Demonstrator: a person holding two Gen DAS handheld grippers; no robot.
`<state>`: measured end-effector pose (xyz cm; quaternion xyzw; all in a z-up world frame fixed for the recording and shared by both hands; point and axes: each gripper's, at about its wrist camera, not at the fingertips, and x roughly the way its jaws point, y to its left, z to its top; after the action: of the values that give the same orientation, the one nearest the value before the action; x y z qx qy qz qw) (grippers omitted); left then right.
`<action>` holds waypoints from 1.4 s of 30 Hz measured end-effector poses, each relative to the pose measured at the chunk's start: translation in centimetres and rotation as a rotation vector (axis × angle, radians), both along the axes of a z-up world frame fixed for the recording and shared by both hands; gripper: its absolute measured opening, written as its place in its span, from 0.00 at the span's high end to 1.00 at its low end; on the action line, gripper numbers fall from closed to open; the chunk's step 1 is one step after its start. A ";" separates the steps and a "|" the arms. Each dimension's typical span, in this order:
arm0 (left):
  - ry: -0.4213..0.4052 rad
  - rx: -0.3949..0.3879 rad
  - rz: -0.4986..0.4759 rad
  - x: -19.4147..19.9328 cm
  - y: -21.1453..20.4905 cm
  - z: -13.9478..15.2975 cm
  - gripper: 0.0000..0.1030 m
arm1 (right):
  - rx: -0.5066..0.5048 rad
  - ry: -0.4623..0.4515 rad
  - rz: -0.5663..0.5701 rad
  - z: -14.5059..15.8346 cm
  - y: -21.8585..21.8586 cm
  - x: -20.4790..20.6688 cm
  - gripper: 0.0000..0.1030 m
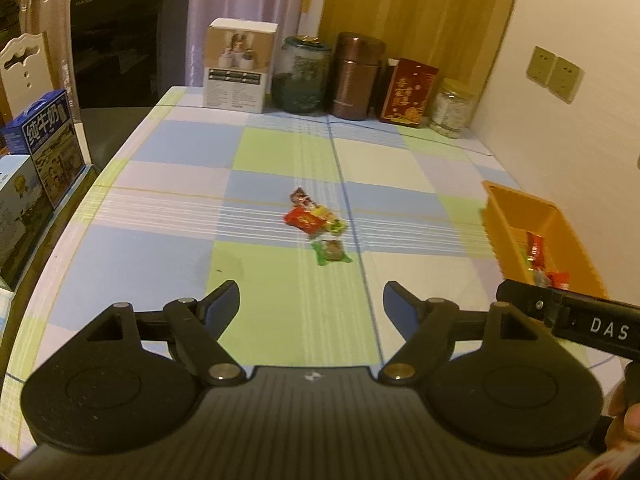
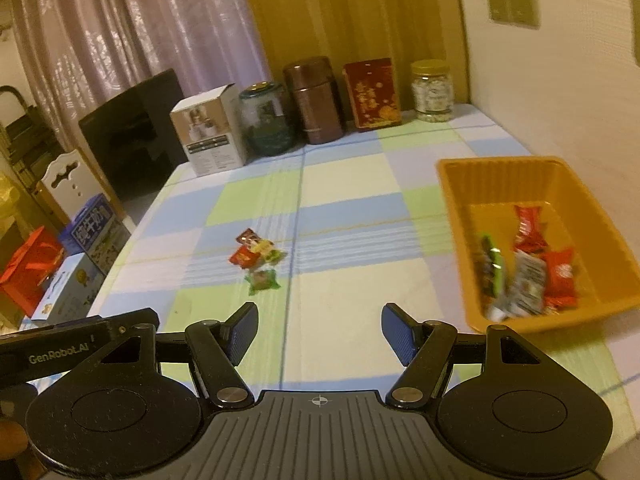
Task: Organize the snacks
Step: 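Grasp the green-wrapped candy with the right gripper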
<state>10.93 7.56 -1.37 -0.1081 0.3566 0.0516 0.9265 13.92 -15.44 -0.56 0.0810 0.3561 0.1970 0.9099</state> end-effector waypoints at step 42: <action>0.059 -0.039 -0.044 12.4 8.4 -9.5 0.22 | -0.170 -0.059 0.201 -12.8 14.3 12.6 0.75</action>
<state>23.28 15.94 -10.87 -0.1170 0.3870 0.0275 0.9142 26.48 -1.14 -13.32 -0.0384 0.3510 0.2584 0.8992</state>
